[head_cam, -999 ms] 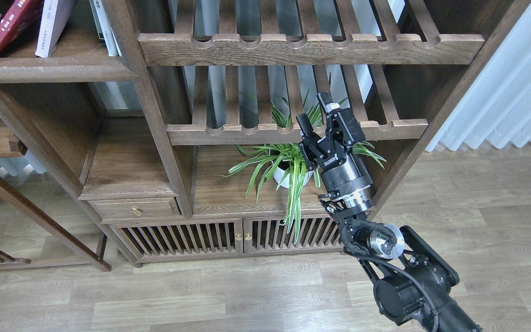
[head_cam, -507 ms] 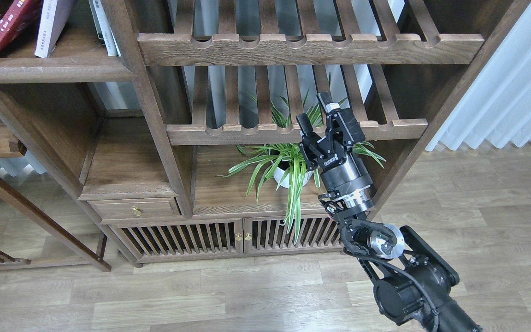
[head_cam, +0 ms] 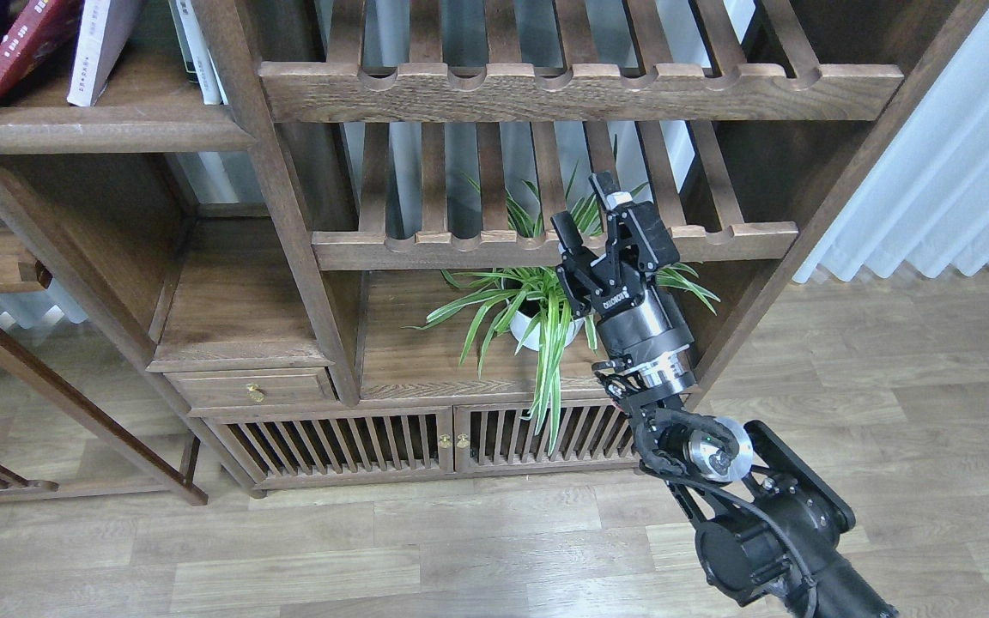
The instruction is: Organize books on shelf
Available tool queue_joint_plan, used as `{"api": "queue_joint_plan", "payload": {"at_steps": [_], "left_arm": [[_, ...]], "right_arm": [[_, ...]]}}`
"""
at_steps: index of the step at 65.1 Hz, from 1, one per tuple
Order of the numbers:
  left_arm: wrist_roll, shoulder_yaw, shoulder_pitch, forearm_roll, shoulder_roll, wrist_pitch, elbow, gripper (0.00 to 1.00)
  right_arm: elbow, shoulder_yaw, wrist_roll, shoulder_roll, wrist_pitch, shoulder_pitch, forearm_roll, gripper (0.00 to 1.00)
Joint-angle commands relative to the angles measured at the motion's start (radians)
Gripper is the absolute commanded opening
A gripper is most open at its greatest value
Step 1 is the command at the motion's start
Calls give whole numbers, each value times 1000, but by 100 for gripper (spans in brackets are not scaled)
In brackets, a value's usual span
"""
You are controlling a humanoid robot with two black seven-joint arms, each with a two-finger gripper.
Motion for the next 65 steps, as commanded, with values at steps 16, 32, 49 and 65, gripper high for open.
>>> {"api": "queue_joint_plan", "payload": {"at_steps": [16, 32, 49, 65], "left_arm": [[-48, -57, 60, -227, -41, -1, -95, 47], [-48, -189, 192, -350, -43, -3, -291, 75], [-54, -373, 365, -425, -96, -54, -532, 100], [-39, -425, 583, -430, -193, -317, -574, 99]], "right_arm": [[0, 0, 0, 0, 0, 5, -12, 83], [-3, 1, 2, 0, 0, 3, -14, 83], [-18, 0, 2, 0, 0, 3, -15, 85], [-22, -16, 2, 0, 0, 2, -35, 90]]}}
